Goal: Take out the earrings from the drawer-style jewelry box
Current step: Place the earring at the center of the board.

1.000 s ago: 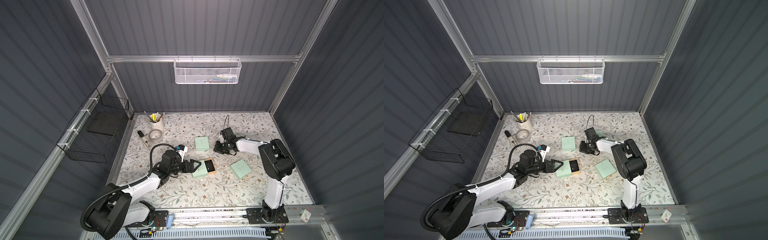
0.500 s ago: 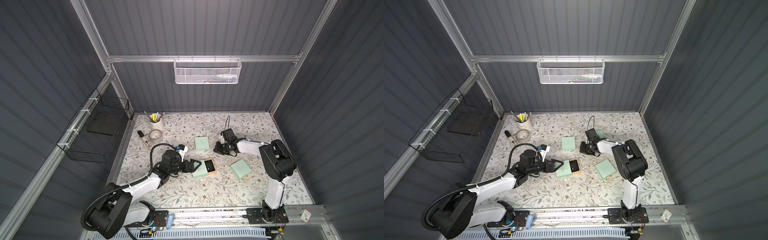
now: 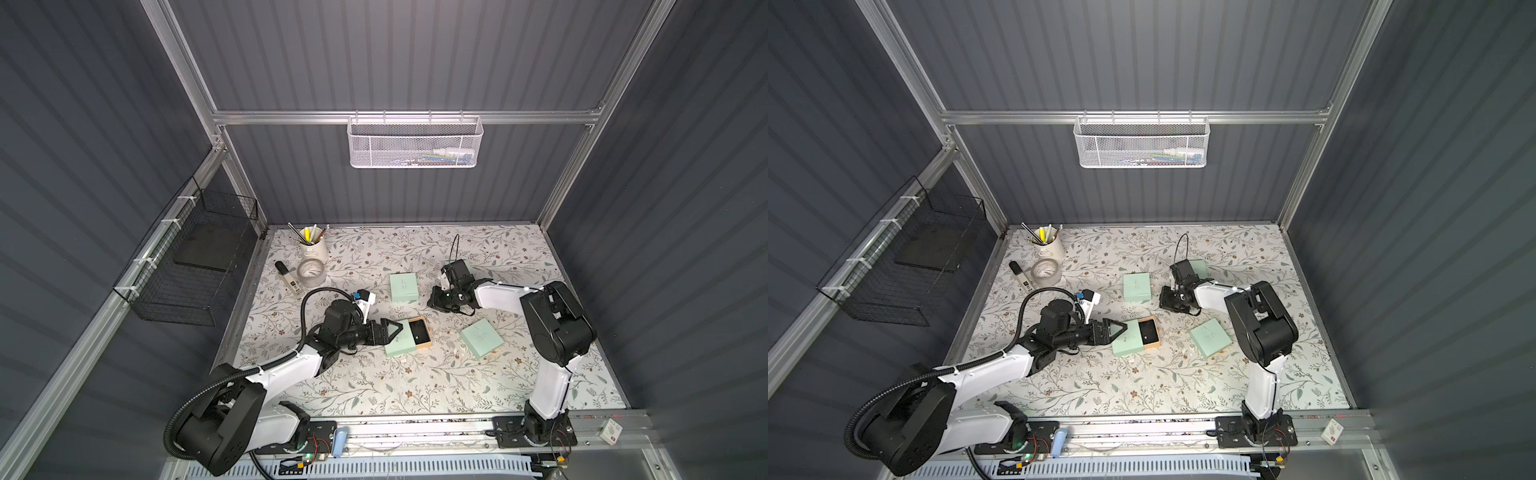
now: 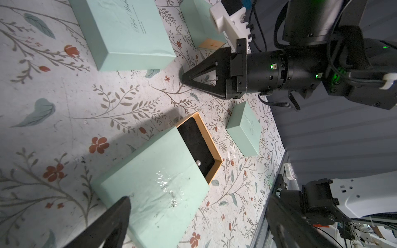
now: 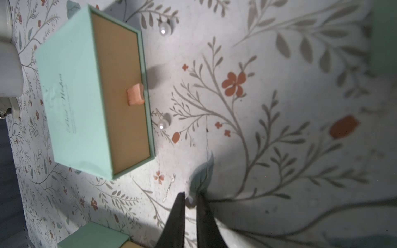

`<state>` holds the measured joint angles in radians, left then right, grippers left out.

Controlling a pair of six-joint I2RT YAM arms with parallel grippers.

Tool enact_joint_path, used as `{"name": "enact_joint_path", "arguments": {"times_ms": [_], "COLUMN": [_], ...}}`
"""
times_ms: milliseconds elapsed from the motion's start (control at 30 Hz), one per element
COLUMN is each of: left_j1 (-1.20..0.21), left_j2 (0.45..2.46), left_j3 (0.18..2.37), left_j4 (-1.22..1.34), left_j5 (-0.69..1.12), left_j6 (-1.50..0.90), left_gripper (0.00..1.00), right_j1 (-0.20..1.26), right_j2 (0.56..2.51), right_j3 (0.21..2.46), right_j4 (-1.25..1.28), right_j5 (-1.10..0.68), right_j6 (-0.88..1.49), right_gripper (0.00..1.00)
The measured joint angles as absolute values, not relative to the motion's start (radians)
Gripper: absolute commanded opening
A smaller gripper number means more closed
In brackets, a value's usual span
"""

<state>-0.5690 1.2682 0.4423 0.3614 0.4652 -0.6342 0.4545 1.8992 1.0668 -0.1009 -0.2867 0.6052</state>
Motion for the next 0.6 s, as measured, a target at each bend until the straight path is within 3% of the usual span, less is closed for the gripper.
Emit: {"name": "enact_joint_path", "arguments": {"times_ms": [600], "left_j1": [-0.569], "left_j2": [1.268], "left_j3": [0.443], "left_j4": [0.361], "left_j5": [0.465], "left_j6": [-0.641], "left_gripper": [1.0], "right_j1": [0.459], "right_j2": [1.892], "right_j3": [1.06], "right_j4": [-0.096], "right_j5": [-0.289], "right_j6": [0.618], "right_gripper": [0.23]}}
